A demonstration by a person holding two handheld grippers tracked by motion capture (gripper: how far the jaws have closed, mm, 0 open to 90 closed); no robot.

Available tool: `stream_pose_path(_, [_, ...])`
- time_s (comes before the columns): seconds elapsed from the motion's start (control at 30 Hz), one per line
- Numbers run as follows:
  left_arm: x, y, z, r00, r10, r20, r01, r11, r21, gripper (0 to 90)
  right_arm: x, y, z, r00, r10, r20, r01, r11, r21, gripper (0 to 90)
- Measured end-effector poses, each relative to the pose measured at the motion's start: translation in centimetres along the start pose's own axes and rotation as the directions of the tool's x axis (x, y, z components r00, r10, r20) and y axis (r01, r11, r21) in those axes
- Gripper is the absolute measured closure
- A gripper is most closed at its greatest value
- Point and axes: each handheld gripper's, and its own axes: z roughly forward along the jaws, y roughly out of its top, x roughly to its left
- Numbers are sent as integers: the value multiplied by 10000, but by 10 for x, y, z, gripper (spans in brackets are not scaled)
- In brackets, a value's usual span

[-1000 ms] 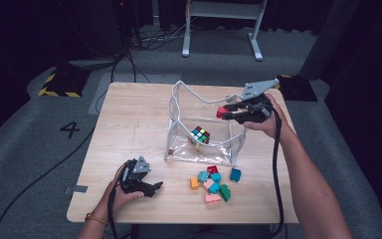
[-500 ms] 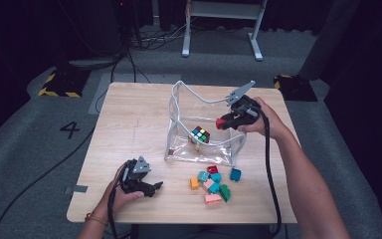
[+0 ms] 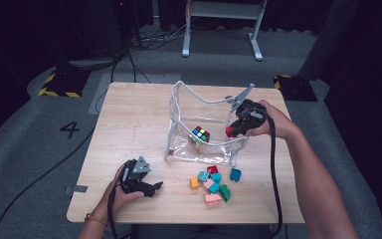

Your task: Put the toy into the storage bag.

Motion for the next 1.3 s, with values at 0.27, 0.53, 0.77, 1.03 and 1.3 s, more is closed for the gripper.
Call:
stream_pose_path(0.27, [0, 0, 0, 10000, -19, -3, 19, 10000, -12, 138, 8, -7, -5, 9984, 534, 164, -534, 9986, -41, 651])
stream_pose_path(0.53, [-1, 0, 0, 9999, -58, -81, 58, 10000, -8, 139, 12, -8, -18, 9981, 260, 563, -196, 9936, -1115, 565])
stream_pose_path(0.77, [-1, 0, -1, 10000, -45, -78, 45, 10000, 8, 140, 21, -17, -39, 9912, 589, 1189, -256, 9643, -2636, 491])
stream_pose_path(1.03, [-1, -1, -1, 10000, -51, -82, 51, 10000, 4, 142, 38, -39, -58, 9789, 1109, 1714, -310, 9104, -4126, 397])
stream_pose_path(1.3, [-1, -1, -1, 9999, -78, -80, 78, 10000, -11, 142, 54, -66, -77, 9602, 1741, 2183, -425, 8638, -5020, 337])
